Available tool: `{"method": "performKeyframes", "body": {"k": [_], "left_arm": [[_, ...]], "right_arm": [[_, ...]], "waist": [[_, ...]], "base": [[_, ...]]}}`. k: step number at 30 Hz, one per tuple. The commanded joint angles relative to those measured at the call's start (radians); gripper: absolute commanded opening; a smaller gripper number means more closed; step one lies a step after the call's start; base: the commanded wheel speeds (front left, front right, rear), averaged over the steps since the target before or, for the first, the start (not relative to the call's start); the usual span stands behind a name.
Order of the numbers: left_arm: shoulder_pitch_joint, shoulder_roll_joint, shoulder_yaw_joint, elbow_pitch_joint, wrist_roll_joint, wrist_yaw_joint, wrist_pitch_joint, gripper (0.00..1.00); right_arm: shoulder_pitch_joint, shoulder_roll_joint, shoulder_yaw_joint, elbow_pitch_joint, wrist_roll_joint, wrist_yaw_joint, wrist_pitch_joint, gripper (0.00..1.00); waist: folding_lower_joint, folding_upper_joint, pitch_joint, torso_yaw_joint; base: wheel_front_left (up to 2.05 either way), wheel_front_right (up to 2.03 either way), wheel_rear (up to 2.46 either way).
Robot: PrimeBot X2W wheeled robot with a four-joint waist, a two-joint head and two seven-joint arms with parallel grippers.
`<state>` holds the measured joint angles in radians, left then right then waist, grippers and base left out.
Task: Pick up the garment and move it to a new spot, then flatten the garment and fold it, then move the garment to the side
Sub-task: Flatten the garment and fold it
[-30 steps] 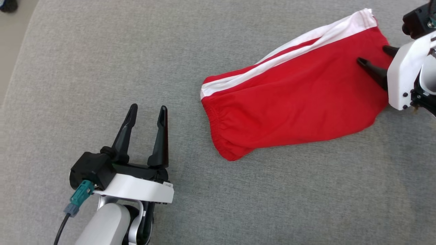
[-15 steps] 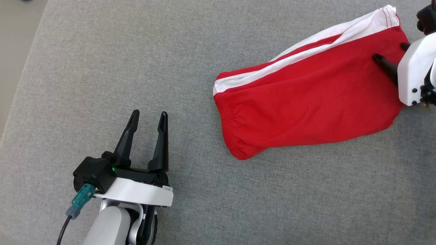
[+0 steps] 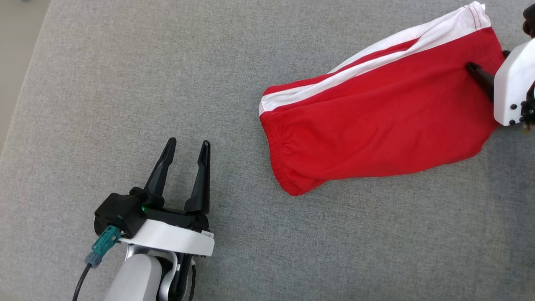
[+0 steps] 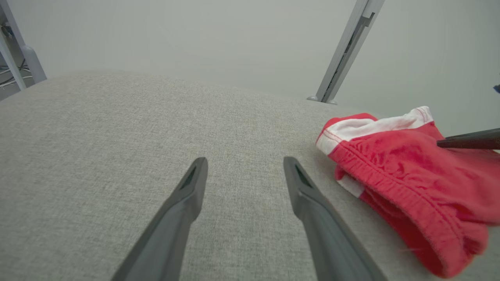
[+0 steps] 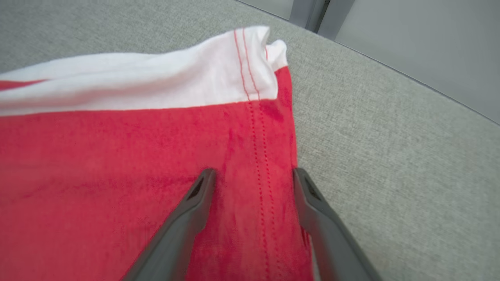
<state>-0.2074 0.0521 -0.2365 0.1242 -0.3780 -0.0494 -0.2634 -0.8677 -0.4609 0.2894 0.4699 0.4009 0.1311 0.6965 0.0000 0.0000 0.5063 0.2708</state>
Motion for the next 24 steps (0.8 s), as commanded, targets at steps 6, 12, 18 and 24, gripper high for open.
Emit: {"method": "performKeyframes", "body": {"k": [6,12,18,24], "left_arm": [[-0.01,0.0,0.009,0.01,-0.001,-0.007,-0.001,1.0],[0.011,0.0,0.02,0.015,-0.013,0.007,-0.001,1.0],[0.041,0.0,0.036,0.029,-0.008,0.013,-0.001,1.0],[0.095,0.001,0.062,0.044,0.006,0.014,-0.001,1.0]], "right_arm": [[0.06,0.039,-0.014,0.042,0.018,0.0,0.045,0.12],[0.091,0.03,-0.037,0.01,0.084,0.0,0.022,0.0],[0.154,0.041,-0.055,-0.066,0.155,0.0,-0.063,0.0],[0.295,0.063,-0.073,-0.175,0.245,0.0,-0.138,0.0]], "waist": [[0.0,0.0,0.003,0.014],[0.0,0.0,-0.041,-0.01],[0.0,0.0,-0.12,-0.067],[0.0,0.0,-0.215,-0.135]], "base": [[0.0,0.0,0.0],[0.0,0.0,0.0],[0.0,0.0,0.0],[0.0,0.0,0.0]]}}
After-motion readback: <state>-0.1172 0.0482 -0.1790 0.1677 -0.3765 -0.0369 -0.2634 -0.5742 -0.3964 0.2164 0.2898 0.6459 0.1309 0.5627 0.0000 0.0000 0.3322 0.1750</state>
